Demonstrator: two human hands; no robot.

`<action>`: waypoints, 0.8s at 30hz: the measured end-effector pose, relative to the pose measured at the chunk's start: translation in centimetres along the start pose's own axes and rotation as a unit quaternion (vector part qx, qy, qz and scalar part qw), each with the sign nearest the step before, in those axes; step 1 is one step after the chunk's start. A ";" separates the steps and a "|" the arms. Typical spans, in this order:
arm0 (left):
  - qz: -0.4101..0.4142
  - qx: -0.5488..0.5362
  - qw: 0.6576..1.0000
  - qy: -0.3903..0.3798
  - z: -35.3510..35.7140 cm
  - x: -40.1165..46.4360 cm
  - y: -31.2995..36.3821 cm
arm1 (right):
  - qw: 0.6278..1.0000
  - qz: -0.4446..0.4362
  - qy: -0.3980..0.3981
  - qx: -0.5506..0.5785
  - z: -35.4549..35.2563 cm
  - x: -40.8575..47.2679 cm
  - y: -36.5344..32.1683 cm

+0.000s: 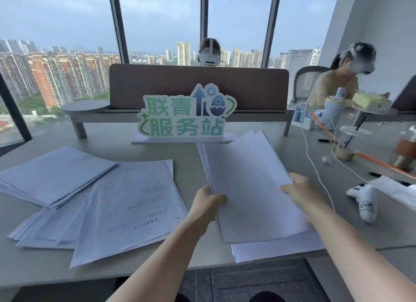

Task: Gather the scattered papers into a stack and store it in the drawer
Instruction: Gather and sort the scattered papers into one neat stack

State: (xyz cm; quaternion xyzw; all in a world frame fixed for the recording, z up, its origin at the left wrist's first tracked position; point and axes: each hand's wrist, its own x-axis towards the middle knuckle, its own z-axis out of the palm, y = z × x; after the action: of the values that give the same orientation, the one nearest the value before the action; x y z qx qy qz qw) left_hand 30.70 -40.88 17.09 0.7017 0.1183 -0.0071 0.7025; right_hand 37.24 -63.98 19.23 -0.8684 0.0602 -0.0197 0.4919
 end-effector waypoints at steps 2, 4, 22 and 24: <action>-0.012 0.007 1.000 -0.009 0.7 0.2 -0.4 | 1.000 0.009 -0.011 -0.013 -0.6 0.0 0.7; -0.027 0.007 0.999 -0.016 1.3 0.3 -0.8 | 1.000 0.014 -0.016 -0.022 -1.0 0.0 1.3; -0.050 0.132 0.990 0.006 2.1 0.7 -2.0 | 0.978 0.011 -0.006 -0.210 -1.3 -0.6 3.9; -0.054 0.139 0.989 0.003 1.9 0.6 -1.8 | 0.969 0.008 -0.006 -0.248 -1.2 -0.5 4.1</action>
State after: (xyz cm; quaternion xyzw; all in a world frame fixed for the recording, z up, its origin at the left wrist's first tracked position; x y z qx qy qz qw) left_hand 31.28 -42.69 15.15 0.7852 0.1564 -0.0595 0.5962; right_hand 36.31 -67.01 16.37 -0.9628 0.0679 0.0048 0.2617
